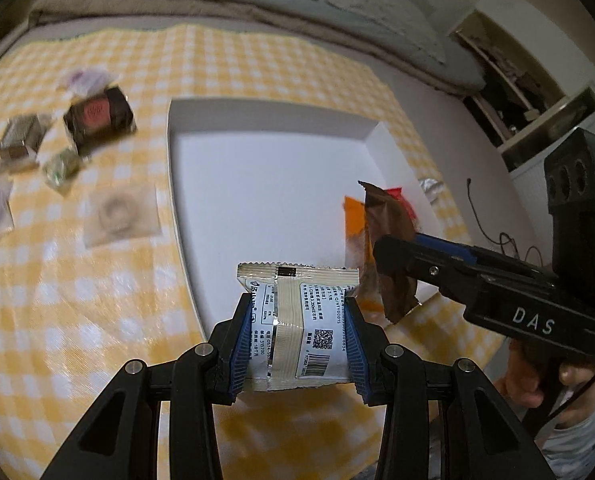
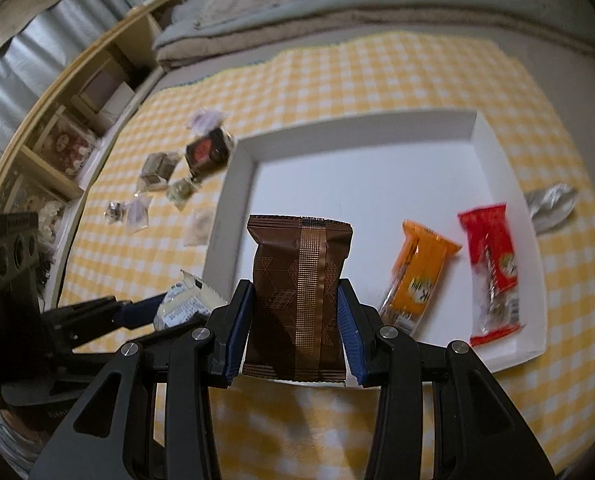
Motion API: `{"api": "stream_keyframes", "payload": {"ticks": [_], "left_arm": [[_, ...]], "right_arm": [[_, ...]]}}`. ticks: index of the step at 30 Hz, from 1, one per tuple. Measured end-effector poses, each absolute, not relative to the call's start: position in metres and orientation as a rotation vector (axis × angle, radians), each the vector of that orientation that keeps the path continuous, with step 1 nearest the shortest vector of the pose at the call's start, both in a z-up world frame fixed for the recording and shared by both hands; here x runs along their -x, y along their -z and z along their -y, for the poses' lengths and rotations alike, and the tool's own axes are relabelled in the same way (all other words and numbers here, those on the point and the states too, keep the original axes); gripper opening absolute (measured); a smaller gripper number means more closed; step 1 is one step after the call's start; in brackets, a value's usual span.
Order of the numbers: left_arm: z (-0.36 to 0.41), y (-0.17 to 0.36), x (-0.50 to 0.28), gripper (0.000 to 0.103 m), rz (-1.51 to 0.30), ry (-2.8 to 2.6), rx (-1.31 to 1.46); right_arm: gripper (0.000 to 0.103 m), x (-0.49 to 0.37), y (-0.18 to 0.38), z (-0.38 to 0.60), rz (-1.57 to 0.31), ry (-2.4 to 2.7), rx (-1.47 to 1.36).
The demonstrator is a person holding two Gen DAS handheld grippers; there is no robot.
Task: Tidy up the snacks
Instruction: 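Carry the white-and-silver packet with the left tool while the right tool carries the chocolate packet to the tray, then open both tools to release both packets beside the bars in the tray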
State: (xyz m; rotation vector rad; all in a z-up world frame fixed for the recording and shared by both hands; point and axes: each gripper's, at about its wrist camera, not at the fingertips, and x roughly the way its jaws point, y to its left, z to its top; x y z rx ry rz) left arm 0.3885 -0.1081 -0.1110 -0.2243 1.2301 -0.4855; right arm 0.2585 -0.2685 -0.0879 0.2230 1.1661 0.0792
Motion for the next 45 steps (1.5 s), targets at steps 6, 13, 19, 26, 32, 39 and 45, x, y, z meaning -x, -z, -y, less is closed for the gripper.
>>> {"api": "stream_keyframes", "payload": {"ticks": [6, 13, 19, 26, 32, 39, 45], "left_arm": [[0.109, 0.129, -0.408, 0.042, -1.263, 0.497, 0.29], [0.11, 0.151, -0.428, 0.042, -1.301, 0.461, 0.319], [0.112, 0.159, -0.43, 0.042, -1.314, 0.446, 0.318], [0.12, 0.168, -0.423, 0.042, -1.319, 0.445, 0.333], [0.117, 0.171, -0.418, 0.042, -1.306, 0.403, 0.365], [0.113, 0.162, -0.411, 0.057, -1.269, 0.42, 0.341], [0.108, 0.155, -0.402, 0.058, -1.252, 0.432, 0.298]], "right_arm": [[0.042, -0.265, 0.108, 0.28, -1.239, -0.068, -0.308], [0.042, -0.272, 0.129, 0.29, -1.281, -0.059, -0.441], [0.042, -0.274, 0.168, 0.297, -1.332, -0.015, -0.556], [0.042, -0.265, 0.172, 0.308, -1.341, 0.073, -0.438], [0.042, -0.263, 0.167, 0.32, -1.333, 0.11, -0.389], [0.043, -0.264, 0.143, 0.289, -1.295, -0.022, -0.274], [0.047, -0.264, 0.133, 0.283, -1.275, -0.007, -0.219]]}}
